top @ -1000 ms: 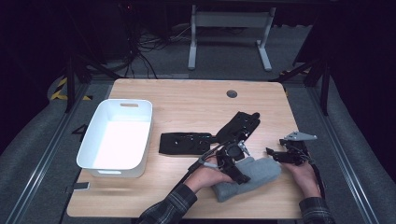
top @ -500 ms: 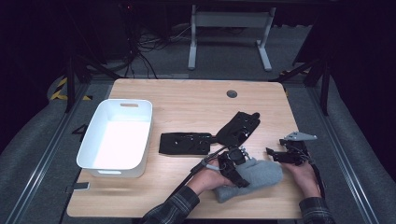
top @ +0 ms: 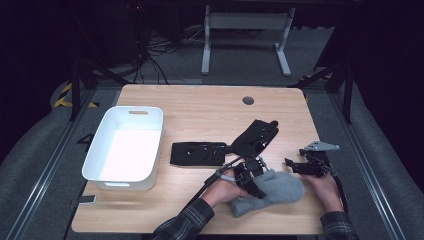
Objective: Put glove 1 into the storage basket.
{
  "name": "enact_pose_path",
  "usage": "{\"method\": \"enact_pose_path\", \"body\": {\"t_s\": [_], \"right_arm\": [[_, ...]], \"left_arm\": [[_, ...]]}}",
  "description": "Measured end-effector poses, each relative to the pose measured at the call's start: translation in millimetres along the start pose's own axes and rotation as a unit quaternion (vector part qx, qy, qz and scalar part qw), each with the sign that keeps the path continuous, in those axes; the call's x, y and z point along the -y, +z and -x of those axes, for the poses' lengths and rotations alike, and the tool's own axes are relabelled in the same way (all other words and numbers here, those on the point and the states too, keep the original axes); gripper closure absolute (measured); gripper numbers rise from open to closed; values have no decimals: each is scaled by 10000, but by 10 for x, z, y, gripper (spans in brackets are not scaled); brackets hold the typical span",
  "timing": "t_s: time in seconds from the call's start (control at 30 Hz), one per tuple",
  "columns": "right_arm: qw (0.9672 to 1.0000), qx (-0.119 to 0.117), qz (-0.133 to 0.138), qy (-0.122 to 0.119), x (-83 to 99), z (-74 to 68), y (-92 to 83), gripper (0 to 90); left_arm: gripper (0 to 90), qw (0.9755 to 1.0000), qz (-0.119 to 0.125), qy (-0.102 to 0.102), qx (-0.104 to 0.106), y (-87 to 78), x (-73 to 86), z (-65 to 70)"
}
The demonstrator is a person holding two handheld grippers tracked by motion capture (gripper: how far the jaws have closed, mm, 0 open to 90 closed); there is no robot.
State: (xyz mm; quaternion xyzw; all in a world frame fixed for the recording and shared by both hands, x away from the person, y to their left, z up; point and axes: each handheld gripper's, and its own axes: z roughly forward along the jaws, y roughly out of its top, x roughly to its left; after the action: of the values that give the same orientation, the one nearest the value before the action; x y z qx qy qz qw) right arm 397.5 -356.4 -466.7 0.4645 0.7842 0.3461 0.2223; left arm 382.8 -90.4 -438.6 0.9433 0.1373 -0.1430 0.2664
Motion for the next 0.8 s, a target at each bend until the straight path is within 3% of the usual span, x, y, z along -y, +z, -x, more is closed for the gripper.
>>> {"method": "enact_pose_path", "body": {"t_s": [0.17, 0.33, 0.8], "right_arm": [[10000, -5, 1, 4, 0, 1, 0, 249], [10000, -9, 5, 1, 0, 3, -1, 250], [10000, 2, 5, -5, 6, 3, -6, 247]], "left_arm": [[653, 10000, 61, -44, 58, -62, 6, -2], [662, 9999, 80, -68, -36, -165, 23, 24], [660, 9989, 410, -160, -189, -605, 127, 8]]}}
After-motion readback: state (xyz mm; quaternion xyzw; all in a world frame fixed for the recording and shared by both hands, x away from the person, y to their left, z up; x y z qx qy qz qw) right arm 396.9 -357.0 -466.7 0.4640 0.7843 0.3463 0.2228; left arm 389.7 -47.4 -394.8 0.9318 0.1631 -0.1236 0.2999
